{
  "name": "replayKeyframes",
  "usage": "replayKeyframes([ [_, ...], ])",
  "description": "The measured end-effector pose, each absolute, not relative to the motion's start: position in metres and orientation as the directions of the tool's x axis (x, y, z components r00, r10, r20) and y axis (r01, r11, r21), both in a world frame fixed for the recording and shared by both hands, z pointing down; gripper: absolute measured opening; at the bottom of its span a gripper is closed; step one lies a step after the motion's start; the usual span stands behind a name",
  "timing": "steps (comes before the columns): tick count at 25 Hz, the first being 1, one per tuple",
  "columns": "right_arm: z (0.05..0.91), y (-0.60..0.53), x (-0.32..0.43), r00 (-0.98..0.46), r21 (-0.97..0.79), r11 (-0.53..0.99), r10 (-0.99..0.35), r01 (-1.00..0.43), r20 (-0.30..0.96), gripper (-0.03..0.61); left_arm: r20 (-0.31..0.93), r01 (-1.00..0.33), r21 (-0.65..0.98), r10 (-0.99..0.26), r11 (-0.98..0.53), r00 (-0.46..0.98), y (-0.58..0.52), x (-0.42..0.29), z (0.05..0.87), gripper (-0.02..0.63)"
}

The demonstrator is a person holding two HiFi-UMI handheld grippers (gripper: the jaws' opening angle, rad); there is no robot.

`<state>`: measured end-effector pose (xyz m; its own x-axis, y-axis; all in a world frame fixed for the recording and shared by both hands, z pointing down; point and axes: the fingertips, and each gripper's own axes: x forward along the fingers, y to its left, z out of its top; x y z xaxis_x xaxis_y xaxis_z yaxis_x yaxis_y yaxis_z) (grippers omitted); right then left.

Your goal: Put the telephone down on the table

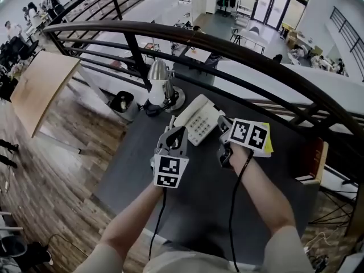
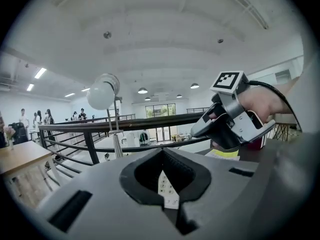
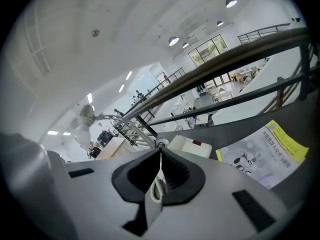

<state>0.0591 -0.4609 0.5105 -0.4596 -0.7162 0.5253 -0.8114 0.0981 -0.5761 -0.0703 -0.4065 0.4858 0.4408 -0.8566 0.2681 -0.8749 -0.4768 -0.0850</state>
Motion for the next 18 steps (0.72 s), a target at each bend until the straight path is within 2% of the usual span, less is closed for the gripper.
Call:
replayKeyframes([
  [5,0.433,-0.416,0.048,-0.52,-0.588,0.233,-0.764,-0.775,0.382,0.003,0.162,-0.882,-0.146,-0.89,-0.449,0.426,-0.368,-0.076,0.417,0.003],
  [8,0.389,-0.387,0.041,-0.544,-0.537,0.329,-0.781,-0.777,0.308,0.002,0.122,-0.881,-0.164,-0.895,-0.445,0.429,-0.344,-0.08,0.382,0.003],
  [12,0.338,-0.351,0.033,-0.545,-0.385,0.441,-0.81,-0.811,0.218,0.002,0.087,-0.887,-0.15,-0.899,-0.437,0.429,-0.313,-0.093,0.343,0.003],
  [18,0.274,-0.293,0.036,-0.505,-0.14,0.497,-0.863,-0.856,0.022,0.002,0.055,-0.888,-0.187,-0.907,-0.42,0.418,-0.271,-0.105,0.309,0.003],
])
